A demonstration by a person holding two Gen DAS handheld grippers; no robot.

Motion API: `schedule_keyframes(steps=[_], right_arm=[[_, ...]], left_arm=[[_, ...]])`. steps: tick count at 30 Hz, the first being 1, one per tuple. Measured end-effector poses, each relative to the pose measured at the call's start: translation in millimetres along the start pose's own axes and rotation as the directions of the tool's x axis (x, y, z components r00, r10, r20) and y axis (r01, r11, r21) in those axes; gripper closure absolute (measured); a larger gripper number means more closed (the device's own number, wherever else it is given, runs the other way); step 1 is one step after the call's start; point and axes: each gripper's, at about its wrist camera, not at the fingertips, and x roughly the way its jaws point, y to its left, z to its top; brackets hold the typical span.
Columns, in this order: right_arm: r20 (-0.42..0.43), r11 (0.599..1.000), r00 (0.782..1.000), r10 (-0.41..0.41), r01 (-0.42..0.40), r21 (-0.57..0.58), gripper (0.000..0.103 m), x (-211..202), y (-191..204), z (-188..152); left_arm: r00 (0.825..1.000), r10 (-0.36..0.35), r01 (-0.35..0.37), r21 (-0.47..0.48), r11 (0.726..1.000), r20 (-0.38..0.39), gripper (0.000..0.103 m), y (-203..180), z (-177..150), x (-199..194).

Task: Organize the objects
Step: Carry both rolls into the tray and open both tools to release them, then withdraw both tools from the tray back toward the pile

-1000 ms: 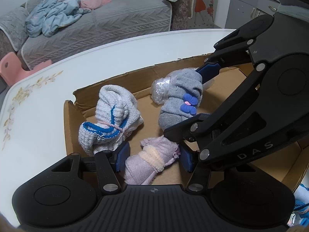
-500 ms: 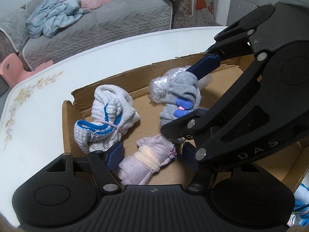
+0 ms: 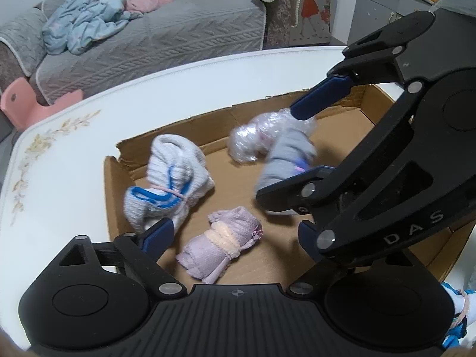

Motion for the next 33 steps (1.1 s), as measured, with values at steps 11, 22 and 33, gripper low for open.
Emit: schedule_keyframes(steps=[11, 22, 33], right_arm=[[0.009, 1.0, 1.0, -0.013, 0.013, 0.002, 0.027, -11.6, 7.5, 2.6], [0.038, 1.0, 0.999, -0.027, 0.027, 0.012, 0.024, -32.1, 17.0, 0.7], [0.134, 0.994, 0.989, -0.069, 0.056, 0.097, 0.014, -93.9, 15.9, -35.0]], left_arm=[[1.0, 0.024, -0.024, 0.011, 1.0, 0.003, 0.006, -3.5, -0.9, -14.5], [0.999, 0.042, -0.043, 0.012, 0.999, 0.028, 0.004, -9.4, -2.1, -43.2], [0.988, 0.049, -0.047, -0.012, 0.999, 0.149, 0.001, -16.1, -31.5, -103.8]])
